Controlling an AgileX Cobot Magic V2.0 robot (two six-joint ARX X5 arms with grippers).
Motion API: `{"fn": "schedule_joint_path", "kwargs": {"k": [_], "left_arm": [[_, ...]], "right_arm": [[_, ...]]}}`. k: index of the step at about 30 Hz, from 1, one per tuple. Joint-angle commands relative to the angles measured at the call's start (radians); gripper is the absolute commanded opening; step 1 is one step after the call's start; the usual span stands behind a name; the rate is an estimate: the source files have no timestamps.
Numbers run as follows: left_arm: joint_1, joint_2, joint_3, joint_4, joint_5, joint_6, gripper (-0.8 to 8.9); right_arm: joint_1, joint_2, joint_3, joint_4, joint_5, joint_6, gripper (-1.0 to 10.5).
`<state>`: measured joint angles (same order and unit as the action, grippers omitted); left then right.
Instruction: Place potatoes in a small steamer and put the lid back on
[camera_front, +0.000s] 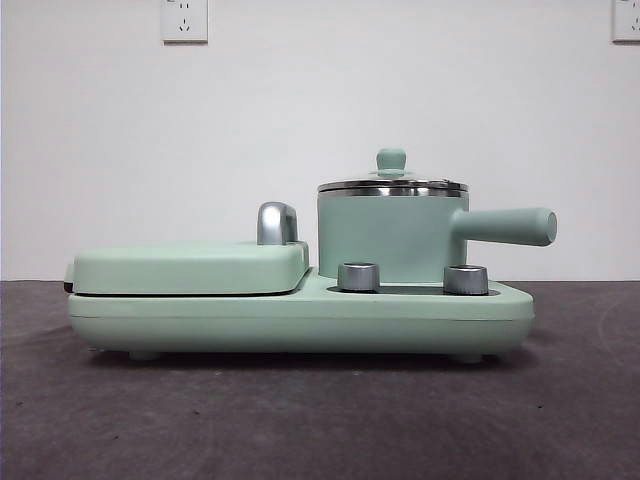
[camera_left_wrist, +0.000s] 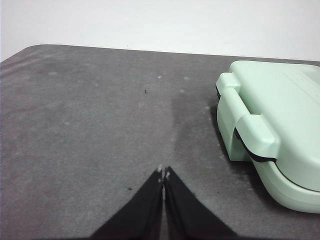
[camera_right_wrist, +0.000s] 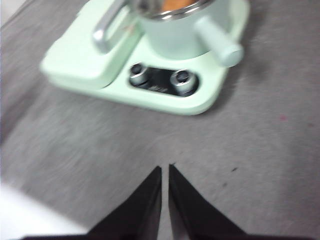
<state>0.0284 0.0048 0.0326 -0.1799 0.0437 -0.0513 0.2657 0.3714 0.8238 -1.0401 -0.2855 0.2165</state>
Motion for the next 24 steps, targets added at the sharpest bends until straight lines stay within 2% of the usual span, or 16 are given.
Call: {"fn": "schedule_joint_path", "kwargs": {"k": [1,6,10,14,17,24], "left_arm": [[0.001,-0.002,-0.019,-0.007,-0.002,0.010,0.06],[0.001,-0.002,-0.019,-0.007,-0.002,0.010,0.06],[0.001,-0.002,-0.019,-0.007,-0.002,0.010,0.06],[0.001,-0.002,-0.019,-0.007,-0.002,0.010,0.06],[0.001,-0.002,-0.019,-0.007,-0.002,0.010,0.06],[0.001,-0.002,-0.019,-0.007,-0.002,0.010,0.06]], "right_arm": [[-0.073,-0.033,-0.059,0.085,0.011,0.004,0.2],[-0.214,-0.122,-0.225,0.375,0.017,0.004,0.2],[-0.280,-0.164,-0.357,0.589,0.052,-0.003,0.2],[-0.296,-0.202,-0.510,0.774,0.163,-0.103,0.2],[-0.290,-0.234,-0.610,0.863,0.182,-0.153,0.2],[-0.286,-0.324,-0.770,0.901,0.186,-0.177,0.2]]}}
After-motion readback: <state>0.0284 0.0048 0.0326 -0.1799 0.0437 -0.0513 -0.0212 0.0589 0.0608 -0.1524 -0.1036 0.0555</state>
